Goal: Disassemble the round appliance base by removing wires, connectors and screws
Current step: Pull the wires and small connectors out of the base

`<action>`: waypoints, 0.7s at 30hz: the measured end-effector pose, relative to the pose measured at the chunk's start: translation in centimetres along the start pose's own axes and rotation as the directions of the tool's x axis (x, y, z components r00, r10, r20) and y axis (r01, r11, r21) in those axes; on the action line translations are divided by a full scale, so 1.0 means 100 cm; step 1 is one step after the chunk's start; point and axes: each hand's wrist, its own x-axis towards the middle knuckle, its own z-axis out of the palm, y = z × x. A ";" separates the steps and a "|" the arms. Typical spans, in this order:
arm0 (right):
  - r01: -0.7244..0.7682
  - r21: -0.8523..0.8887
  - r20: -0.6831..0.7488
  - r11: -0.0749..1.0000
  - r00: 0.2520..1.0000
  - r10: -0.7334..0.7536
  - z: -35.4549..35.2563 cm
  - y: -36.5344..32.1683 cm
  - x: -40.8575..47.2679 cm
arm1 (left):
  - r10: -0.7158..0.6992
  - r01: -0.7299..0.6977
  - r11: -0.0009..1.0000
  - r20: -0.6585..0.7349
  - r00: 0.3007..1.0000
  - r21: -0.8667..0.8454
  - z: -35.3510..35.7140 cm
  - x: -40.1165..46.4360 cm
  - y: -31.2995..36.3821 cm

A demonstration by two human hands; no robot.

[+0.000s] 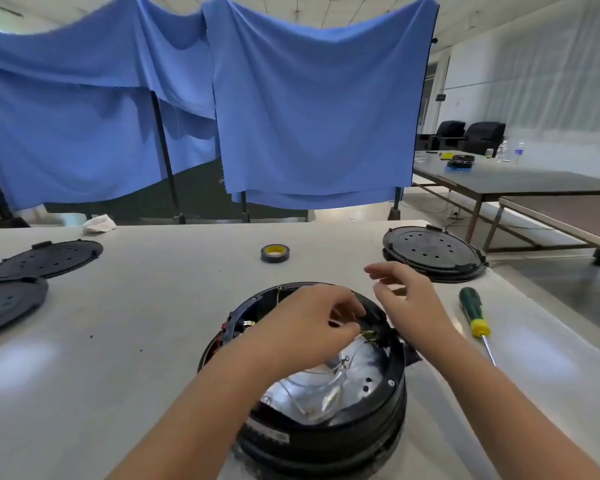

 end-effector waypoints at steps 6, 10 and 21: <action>-0.111 0.099 0.108 0.989 0.989 0.100 0.010 0.023 -0.002 | -0.041 0.021 0.983 0.104 0.994 0.185 0.016 0.026 -0.006; -0.142 0.170 0.097 0.975 0.987 0.126 0.009 0.025 -0.004 | -0.014 -0.004 0.977 0.079 0.997 0.214 0.023 0.027 -0.010; -0.219 0.114 0.105 0.969 0.973 0.207 0.010 0.023 -0.008 | 0.050 -0.062 0.977 0.062 0.997 0.205 0.027 0.023 -0.014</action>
